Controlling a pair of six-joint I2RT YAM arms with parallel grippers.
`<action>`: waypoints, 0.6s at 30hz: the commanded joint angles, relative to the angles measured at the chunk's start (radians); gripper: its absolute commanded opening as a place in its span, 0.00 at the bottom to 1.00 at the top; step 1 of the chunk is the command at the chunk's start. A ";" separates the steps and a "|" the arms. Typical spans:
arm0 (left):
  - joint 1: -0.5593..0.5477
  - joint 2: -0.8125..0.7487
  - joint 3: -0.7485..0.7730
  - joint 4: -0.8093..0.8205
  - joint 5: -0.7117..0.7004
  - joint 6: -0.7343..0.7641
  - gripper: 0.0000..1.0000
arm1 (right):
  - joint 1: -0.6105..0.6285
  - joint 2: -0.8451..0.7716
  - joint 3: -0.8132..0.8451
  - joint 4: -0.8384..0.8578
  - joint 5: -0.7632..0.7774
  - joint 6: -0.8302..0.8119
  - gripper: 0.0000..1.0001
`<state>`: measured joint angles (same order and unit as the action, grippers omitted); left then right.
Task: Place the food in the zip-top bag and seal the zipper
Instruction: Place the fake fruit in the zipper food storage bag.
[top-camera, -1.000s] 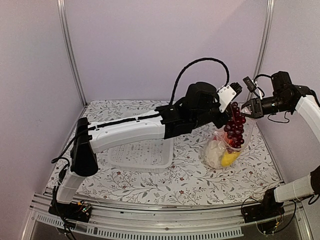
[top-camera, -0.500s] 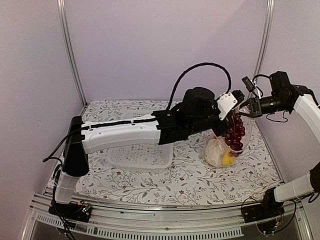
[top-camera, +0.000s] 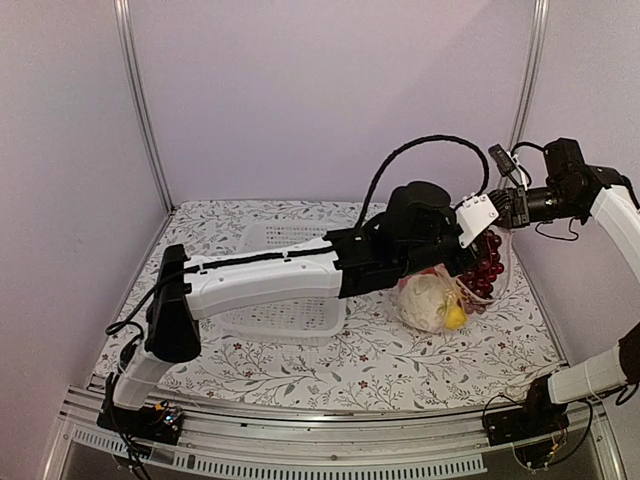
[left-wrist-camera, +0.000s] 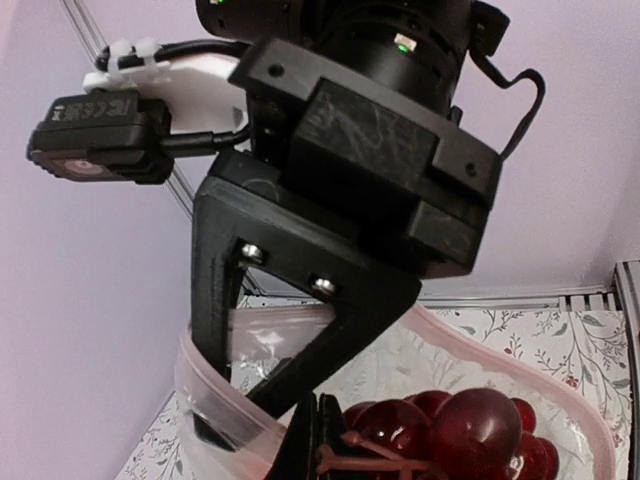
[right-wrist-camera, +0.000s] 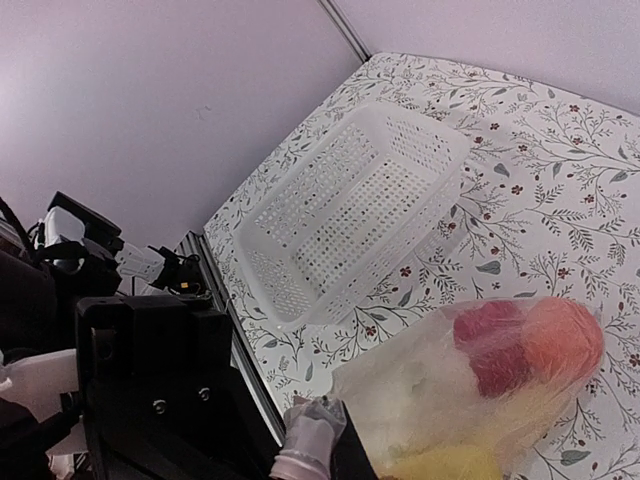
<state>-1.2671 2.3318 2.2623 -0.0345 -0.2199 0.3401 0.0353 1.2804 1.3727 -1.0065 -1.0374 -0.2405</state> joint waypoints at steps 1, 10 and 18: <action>-0.038 -0.034 -0.088 0.014 -0.044 0.096 0.00 | -0.016 0.001 0.061 0.030 -0.096 0.021 0.00; -0.072 0.021 -0.011 0.013 -0.122 0.195 0.00 | -0.017 0.018 0.054 0.029 -0.118 0.026 0.00; -0.048 0.145 0.150 0.060 -0.290 0.245 0.00 | -0.017 -0.011 0.029 0.028 -0.109 0.030 0.00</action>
<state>-1.3312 2.4145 2.3623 -0.0166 -0.3946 0.5388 0.0231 1.3037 1.4006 -1.0023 -1.0969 -0.2199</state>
